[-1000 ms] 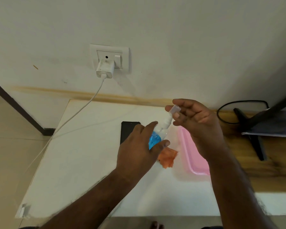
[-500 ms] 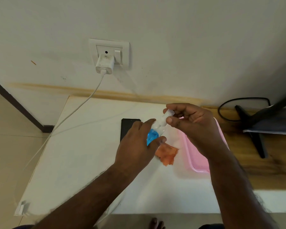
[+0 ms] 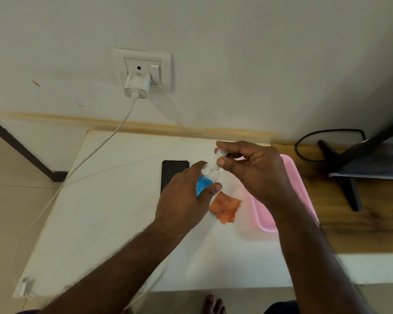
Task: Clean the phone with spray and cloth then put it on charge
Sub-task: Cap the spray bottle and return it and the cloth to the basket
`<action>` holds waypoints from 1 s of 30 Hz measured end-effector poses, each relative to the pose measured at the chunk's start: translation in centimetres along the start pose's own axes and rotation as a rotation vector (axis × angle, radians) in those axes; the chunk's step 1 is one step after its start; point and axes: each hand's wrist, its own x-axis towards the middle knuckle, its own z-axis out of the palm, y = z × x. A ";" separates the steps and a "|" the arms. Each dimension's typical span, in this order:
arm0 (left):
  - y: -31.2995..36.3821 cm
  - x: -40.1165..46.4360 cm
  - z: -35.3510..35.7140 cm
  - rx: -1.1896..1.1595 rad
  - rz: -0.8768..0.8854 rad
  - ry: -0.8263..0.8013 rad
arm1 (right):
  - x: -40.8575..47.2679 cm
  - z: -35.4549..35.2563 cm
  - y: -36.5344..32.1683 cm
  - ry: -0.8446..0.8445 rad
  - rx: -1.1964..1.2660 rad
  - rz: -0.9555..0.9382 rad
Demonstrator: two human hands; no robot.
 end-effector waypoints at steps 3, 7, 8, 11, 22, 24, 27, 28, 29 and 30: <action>0.0 0.0 -0.2 0.012 -0.012 -0.003 | -0.1 0.4 0.1 0.016 -0.008 0.009; 0.3 -0.2 -0.3 0.011 -0.009 -0.012 | 0.0 0.7 0.5 0.069 -0.031 0.050; 0.4 -0.2 -0.3 0.016 -0.005 -0.004 | 0.0 0.8 0.6 0.085 -0.036 0.058; 0.5 -0.1 -0.5 0.048 0.012 0.015 | -0.1 1.2 0.8 0.119 -0.014 0.069; 0.5 -0.1 -0.5 0.107 0.060 0.051 | 0.2 1.8 0.5 0.166 0.189 0.189; 0.5 -0.1 -0.3 0.088 0.044 0.055 | 0.2 2.0 0.5 0.164 0.191 0.200; -0.1 0.1 -0.3 0.053 0.027 0.070 | 0.1 2.0 0.5 0.098 0.226 0.211; -0.3 0.3 -0.3 0.048 0.012 0.061 | 0.1 1.9 0.6 0.066 0.236 0.207; -0.5 0.4 -0.3 0.046 -0.003 0.048 | 0.0 1.9 0.6 0.040 0.242 0.195; -0.7 0.5 -0.3 0.046 -0.013 0.040 | 0.0 1.9 0.7 0.026 0.256 0.175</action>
